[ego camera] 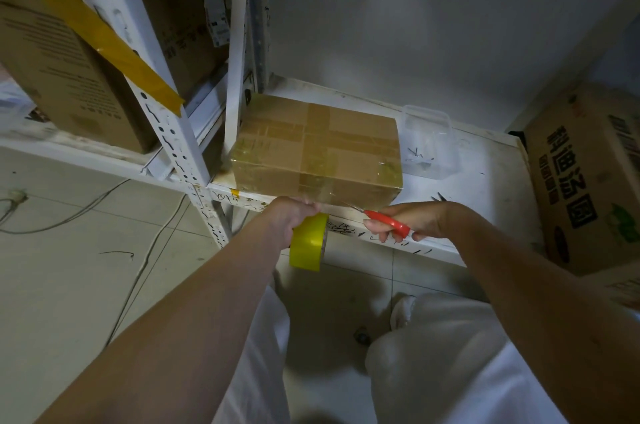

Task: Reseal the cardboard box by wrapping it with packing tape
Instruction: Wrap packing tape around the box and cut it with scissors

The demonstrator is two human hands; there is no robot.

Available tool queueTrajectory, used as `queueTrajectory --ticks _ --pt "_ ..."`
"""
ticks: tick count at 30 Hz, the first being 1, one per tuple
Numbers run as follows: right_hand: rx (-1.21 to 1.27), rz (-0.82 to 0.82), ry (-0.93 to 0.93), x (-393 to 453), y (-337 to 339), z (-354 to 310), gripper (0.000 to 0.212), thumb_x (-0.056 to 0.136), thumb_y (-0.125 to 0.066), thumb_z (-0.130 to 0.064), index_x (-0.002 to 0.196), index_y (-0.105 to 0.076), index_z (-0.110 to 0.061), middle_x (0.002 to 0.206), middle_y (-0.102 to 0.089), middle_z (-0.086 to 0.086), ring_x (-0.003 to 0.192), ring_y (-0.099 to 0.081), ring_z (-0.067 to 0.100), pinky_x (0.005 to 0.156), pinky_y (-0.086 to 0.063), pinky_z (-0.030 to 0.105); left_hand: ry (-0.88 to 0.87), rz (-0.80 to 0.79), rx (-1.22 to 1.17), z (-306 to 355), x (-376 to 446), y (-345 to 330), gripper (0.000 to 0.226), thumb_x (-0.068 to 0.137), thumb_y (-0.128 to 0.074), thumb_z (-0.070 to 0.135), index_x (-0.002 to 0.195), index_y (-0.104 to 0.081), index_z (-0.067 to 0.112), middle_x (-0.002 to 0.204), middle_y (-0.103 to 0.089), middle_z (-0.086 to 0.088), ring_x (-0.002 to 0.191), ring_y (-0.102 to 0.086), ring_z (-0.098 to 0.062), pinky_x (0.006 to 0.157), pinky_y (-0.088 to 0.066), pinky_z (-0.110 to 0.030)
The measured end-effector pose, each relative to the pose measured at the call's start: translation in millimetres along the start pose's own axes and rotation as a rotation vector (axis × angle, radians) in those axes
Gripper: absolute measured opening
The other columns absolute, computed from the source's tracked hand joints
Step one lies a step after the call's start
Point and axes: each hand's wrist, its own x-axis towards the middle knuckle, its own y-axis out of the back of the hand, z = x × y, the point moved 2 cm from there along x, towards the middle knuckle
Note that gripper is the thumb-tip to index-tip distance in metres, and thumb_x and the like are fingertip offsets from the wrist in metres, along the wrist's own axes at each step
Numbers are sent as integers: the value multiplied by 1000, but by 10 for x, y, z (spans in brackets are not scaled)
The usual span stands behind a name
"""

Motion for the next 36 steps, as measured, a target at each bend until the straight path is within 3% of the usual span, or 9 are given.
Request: queueTrajectory --ticks 3,7,12,16,19,22,27,32,36 --pt "9 -47 12 95 3 -58 63 61 -56 -72 106 -60 -28 88 -58 -5 66 -46 4 53 -36 15 39 -56 9 11 -11 19 28 87 -68 14 113 -60 6 93 -63 -12 95 -60 -29 86 -50 -46" --pt "48 -63 65 217 18 -159 74 58 -59 -70 109 -63 -15 86 -60 -2 64 -45 6 55 -30 18 45 -59 51 24 -12 49 12 85 -71 16 90 -61 11 97 -64 -13 97 -60 -29 91 -50 -47" --pt "27 -89 123 294 22 -259 71 59 -58 -71 102 -65 -15 80 -58 -2 62 -46 6 52 -31 17 48 -75 67 39 -7 46 29 83 -73 15 108 -62 7 96 -65 -13 94 -63 -30 90 -51 -49" --pt "-11 -89 177 304 36 -315 66 66 -55 -69 96 -66 -12 67 -56 -3 55 -49 7 48 -33 16 54 -70 107 63 -39 55 35 81 -75 18 111 -63 7 114 -64 -19 107 -62 -33 96 -48 -52" --pt "21 -47 210 327 21 -314 53 73 -60 -61 83 -66 -8 60 -55 0 48 -48 9 48 -39 16 52 -75 90 94 -82 57 34 83 -73 16 112 -62 5 109 -65 -18 101 -63 -32 95 -49 -52" --pt "49 27 229 344 2 -283 42 77 -67 -52 71 -66 -11 54 -54 -1 46 -45 10 47 -39 19 49 -69 104 121 -95 51 39 83 -73 16 118 -61 5 121 -63 -19 113 -60 -35 99 -45 -55" --pt "25 137 258 344 -19 -275 47 70 -74 -56 71 -68 -9 51 -55 -1 46 -46 13 49 -41 22 55 -47 174 124 3 51 59 81 -74 23 133 -52 7 142 -48 -17 134 -41 -36 111 -32 -54" --pt "-423 358 162 377 0 -246 69 57 -70 -76 71 -69 -8 56 -60 0 55 -57 15 67 -47 29 113 -20 278 88 -30 46 64 85 -70 28 138 -45 1 144 -44 -20 134 -42 -36 110 -35 -50" --pt "-766 382 105 368 -69 -190 70 59 -57 -87 63 -62 -17 65 -59 -3 66 -56 15 62 -42 27 84 45 264 -26 35 125 57 82 -74 26 128 -54 -2 133 -56 -19 122 -53 -36 104 -42 -46"
